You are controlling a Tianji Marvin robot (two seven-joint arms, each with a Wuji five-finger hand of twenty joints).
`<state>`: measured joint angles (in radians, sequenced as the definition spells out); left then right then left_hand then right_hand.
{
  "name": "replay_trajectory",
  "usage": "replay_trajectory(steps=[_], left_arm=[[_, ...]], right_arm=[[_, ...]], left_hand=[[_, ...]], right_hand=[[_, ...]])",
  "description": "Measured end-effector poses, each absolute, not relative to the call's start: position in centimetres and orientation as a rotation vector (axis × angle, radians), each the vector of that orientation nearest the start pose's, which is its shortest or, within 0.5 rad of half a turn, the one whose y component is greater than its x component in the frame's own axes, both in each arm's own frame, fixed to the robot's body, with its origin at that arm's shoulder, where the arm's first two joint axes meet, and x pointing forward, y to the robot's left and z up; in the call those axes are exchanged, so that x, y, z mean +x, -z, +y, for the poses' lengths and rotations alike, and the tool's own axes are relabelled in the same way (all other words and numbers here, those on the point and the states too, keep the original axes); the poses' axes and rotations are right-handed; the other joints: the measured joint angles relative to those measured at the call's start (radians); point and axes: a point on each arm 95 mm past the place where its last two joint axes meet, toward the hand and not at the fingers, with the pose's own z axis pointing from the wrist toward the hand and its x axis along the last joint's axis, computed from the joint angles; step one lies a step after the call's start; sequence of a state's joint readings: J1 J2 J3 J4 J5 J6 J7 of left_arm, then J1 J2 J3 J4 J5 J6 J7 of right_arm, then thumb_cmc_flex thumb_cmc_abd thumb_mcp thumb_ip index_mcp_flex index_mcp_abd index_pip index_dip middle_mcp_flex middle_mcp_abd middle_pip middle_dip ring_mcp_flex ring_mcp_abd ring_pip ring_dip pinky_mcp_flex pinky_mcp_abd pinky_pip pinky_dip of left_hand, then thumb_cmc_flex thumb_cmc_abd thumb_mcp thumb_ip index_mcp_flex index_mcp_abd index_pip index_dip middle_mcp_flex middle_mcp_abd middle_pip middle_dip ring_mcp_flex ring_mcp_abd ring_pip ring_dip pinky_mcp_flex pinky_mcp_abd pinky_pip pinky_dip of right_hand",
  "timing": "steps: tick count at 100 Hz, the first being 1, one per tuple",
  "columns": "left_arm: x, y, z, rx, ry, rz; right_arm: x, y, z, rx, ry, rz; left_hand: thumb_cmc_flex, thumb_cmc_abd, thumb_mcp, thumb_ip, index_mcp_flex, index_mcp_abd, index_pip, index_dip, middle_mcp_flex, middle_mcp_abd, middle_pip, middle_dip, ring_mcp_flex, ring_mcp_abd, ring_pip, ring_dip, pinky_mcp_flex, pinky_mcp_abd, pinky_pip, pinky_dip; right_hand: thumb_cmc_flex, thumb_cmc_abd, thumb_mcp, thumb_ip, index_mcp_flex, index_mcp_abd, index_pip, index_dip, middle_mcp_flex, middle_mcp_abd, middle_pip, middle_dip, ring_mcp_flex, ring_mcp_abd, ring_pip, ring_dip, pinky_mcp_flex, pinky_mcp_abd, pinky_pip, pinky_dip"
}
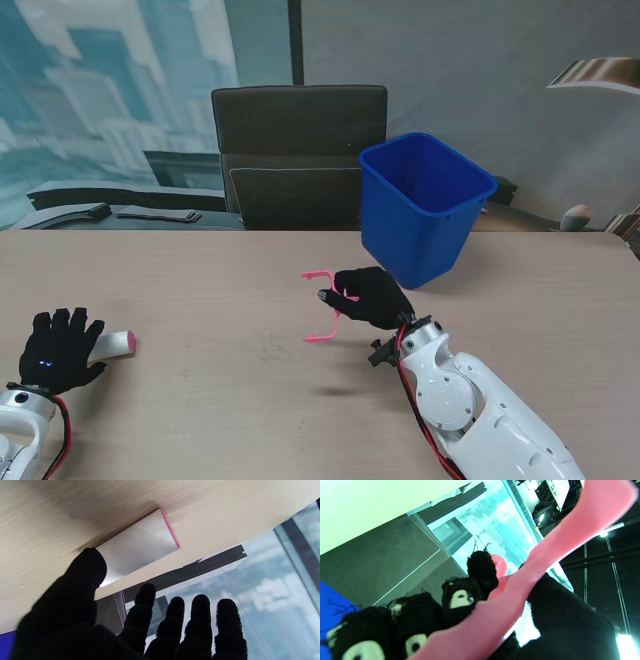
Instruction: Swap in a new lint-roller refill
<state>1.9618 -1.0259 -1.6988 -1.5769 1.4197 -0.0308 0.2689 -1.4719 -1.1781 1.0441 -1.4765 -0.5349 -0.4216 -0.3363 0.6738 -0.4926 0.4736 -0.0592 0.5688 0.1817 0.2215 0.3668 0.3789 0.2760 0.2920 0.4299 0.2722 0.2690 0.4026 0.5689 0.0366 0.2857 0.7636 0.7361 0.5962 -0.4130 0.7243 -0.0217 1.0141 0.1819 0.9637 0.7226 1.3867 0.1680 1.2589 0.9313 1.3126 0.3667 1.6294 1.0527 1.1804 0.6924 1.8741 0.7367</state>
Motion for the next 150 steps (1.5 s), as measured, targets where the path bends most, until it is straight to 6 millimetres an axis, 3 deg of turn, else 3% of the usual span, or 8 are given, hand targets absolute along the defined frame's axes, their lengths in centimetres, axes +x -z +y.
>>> replay_trajectory(steps=[71,86,98,110,119,133,150], left_arm=[[32.6,37.5,18.9,-0.965,0.833,1.482],[32.8,37.9,18.7,-0.962,0.836,1.482],[33.0,38.0,18.6,-0.954,0.848,1.478],[33.3,38.0,18.1,-0.934,0.864,1.481],[33.6,37.9,17.6,-0.916,0.882,1.481],[33.5,38.1,17.0,-0.931,0.938,1.466],[32.1,37.4,14.9,-0.924,1.095,1.463]], right_arm=[[39.6,31.3,7.3,-1.5,2.732,-1.307],[39.6,31.3,7.3,-1.499,2.732,-1.307],[39.7,31.3,7.3,-1.5,2.731,-1.307],[39.7,31.3,7.3,-1.501,2.731,-1.307],[39.7,31.3,7.2,-1.501,2.73,-1.307],[39.7,31.3,7.1,-1.503,2.73,-1.307],[39.7,31.2,6.9,-1.504,2.731,-1.286]], left_hand=[[0.0,0.001,0.0,0.0,0.084,0.008,0.048,0.037,-0.008,0.001,-0.007,-0.017,0.0,0.0,-0.008,-0.001,0.0,-0.001,-0.003,0.037],[0.008,0.053,0.001,0.0,0.124,-0.001,0.102,0.057,0.008,0.001,-0.003,-0.017,0.0,0.0,-0.008,-0.001,0.003,-0.001,-0.003,0.039],[0.033,0.077,-0.066,-0.004,0.144,0.02,0.143,0.078,0.055,0.001,0.023,-0.017,0.0,0.001,0.004,-0.001,0.011,-0.001,0.012,0.041],[0.135,0.09,-0.197,-0.011,0.144,0.055,0.191,0.083,0.074,0.001,0.046,-0.017,0.0,0.001,0.027,-0.001,0.019,-0.001,0.057,0.042],[0.201,0.075,-0.277,-0.015,0.142,0.087,0.276,0.035,0.122,-0.002,0.073,-0.017,0.001,0.001,0.052,-0.001,0.031,-0.001,0.097,0.042],[0.237,0.066,-0.295,-0.02,0.142,0.121,0.302,-0.012,0.18,-0.014,0.13,-0.017,0.042,0.004,0.1,-0.001,0.059,-0.001,0.162,0.042],[0.237,0.055,-0.328,-0.024,0.143,0.148,0.413,-0.015,0.205,-0.014,0.16,-0.014,0.069,0.013,0.133,0.006,0.077,-0.001,0.198,0.042]], right_hand=[[0.0,0.0,0.0,0.0,0.0,0.0,0.0,-0.001,0.0,0.0,0.0,0.0,0.0,0.0,0.0,0.0,0.0,0.0,0.001,-0.008],[0.0,0.0,0.0,0.0,0.0,0.0,0.0,-0.001,0.0,0.0,0.0,0.0,0.0,0.0,0.0,0.0,0.0,0.0,0.001,-0.008],[0.0,0.0,0.0,0.0,0.0,0.0,0.0,-0.002,0.0,0.0,0.0,0.0,0.0,0.0,0.0,0.0,0.0,0.0,0.001,-0.009],[0.0,0.0,0.0,0.0,0.0,0.0,0.0,-0.002,0.0,0.0,0.0,0.0,0.0,0.0,0.0,0.0,0.0,0.0,0.001,-0.009],[0.0,0.0,0.0,0.0,0.0,0.0,0.0,-0.003,0.0,0.0,0.0,0.0,0.0,0.0,0.0,0.0,0.0,0.0,0.002,-0.009],[0.0,-0.008,0.002,0.0,0.0,-0.001,0.001,-0.053,0.0,0.0,0.0,0.0,0.0,0.0,0.0,0.0,0.0,0.0,0.002,-0.01],[0.0,-0.111,0.041,0.0,0.0,-0.015,0.033,-0.137,0.0,0.0,0.0,-0.002,0.002,0.0,0.0,0.0,0.0,0.001,0.002,-0.011]])
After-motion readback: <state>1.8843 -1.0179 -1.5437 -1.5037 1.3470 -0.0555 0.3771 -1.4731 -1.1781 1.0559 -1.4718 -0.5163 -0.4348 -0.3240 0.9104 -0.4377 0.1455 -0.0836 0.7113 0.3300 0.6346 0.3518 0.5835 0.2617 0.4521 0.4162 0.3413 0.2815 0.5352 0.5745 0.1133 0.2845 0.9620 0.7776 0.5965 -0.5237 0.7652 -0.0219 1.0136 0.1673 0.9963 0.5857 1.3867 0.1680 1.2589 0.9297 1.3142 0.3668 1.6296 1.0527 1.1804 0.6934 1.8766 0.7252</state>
